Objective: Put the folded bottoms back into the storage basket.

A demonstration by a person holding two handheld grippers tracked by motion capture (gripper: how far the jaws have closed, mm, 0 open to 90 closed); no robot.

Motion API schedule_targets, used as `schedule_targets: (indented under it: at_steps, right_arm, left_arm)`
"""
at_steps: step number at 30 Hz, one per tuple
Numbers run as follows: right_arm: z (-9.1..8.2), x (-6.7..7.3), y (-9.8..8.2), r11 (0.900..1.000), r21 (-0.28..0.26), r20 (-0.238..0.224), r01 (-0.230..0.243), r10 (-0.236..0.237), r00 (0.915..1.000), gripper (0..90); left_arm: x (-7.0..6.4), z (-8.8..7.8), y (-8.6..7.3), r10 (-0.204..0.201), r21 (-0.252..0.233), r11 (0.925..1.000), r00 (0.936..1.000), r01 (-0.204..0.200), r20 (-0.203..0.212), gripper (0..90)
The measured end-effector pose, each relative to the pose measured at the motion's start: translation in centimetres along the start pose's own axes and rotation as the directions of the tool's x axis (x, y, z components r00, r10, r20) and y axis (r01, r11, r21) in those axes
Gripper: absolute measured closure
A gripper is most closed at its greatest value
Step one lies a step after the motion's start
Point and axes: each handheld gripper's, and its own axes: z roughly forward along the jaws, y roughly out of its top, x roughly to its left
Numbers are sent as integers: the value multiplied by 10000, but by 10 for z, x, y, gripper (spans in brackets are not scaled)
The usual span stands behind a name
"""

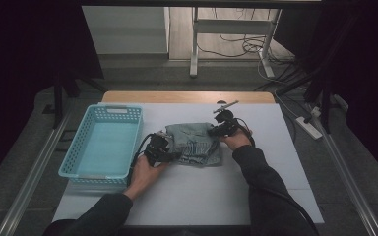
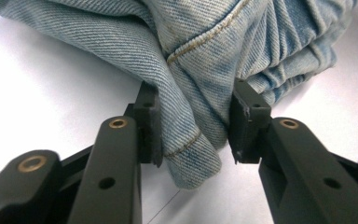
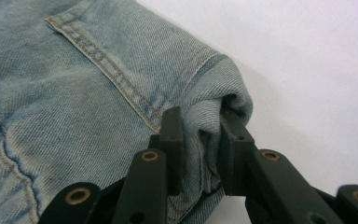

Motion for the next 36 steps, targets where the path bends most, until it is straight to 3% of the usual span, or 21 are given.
schedule_targets:
  at_steps: [16, 36]
  right_arm:
    - [-34, -3, 7, 9959, -882, -428, -207, 169, 9989, 750]
    - [-55, 15, 21, 9894, -1454, -842, -17, -107, 9964, 750]
  left_arm:
    - [-3, -27, 19, -2, -436, 9990, 9998, 11, 208, 640]
    - [-3, -65, 21, 46, -599, 9982, 9993, -24, 367, 638]
